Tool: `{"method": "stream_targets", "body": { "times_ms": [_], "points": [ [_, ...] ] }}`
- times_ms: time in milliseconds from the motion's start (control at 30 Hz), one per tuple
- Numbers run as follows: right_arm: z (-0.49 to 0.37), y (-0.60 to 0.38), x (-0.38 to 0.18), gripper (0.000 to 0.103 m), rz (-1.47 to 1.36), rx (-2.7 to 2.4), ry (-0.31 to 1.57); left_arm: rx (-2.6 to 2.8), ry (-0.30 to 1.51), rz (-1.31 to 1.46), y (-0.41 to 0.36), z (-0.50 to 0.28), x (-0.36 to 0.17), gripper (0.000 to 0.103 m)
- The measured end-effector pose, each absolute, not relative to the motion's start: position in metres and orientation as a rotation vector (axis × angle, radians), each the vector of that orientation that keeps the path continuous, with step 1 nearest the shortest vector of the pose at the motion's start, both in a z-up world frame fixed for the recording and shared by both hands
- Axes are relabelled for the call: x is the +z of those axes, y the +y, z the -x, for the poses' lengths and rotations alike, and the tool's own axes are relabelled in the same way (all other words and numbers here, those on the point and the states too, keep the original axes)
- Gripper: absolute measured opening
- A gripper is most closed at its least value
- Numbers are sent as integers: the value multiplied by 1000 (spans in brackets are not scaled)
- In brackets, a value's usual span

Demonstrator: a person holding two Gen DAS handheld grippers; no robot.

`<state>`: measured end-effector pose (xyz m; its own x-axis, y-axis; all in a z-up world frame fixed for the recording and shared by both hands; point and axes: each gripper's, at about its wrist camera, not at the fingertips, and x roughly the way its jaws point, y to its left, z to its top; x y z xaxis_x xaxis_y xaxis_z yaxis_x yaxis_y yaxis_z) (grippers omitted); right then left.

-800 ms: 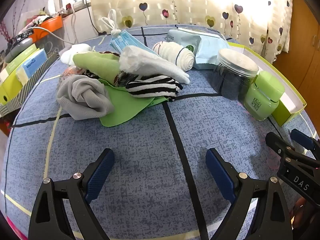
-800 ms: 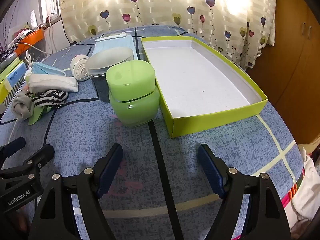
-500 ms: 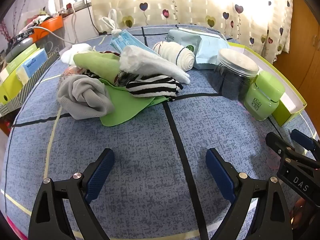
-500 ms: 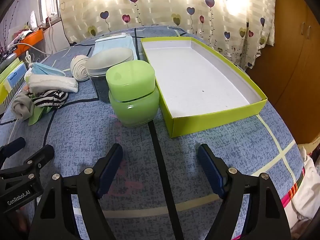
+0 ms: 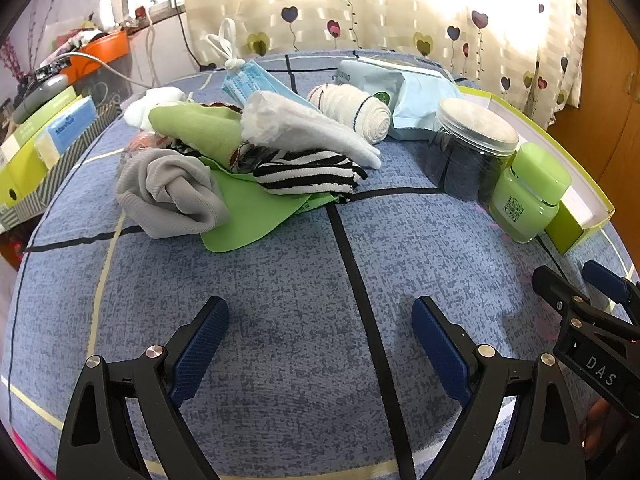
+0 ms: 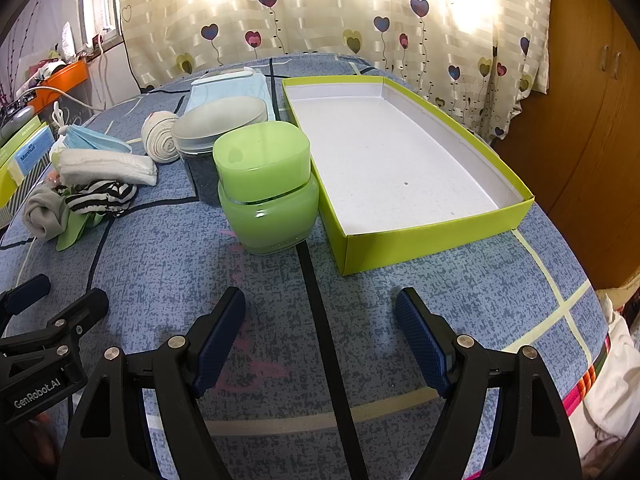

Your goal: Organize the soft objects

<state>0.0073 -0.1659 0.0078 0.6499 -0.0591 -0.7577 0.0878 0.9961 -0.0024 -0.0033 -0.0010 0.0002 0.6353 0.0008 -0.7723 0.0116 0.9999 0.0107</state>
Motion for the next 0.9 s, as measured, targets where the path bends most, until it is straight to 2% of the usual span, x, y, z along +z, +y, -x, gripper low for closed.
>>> {"method": "stream_targets", "body": {
  "times_ms": [900],
  "points": [
    [-7, -166, 8, 78, -34, -83, 855, -4, 881, -15, 0, 6, -1, 93]
  ]
}}
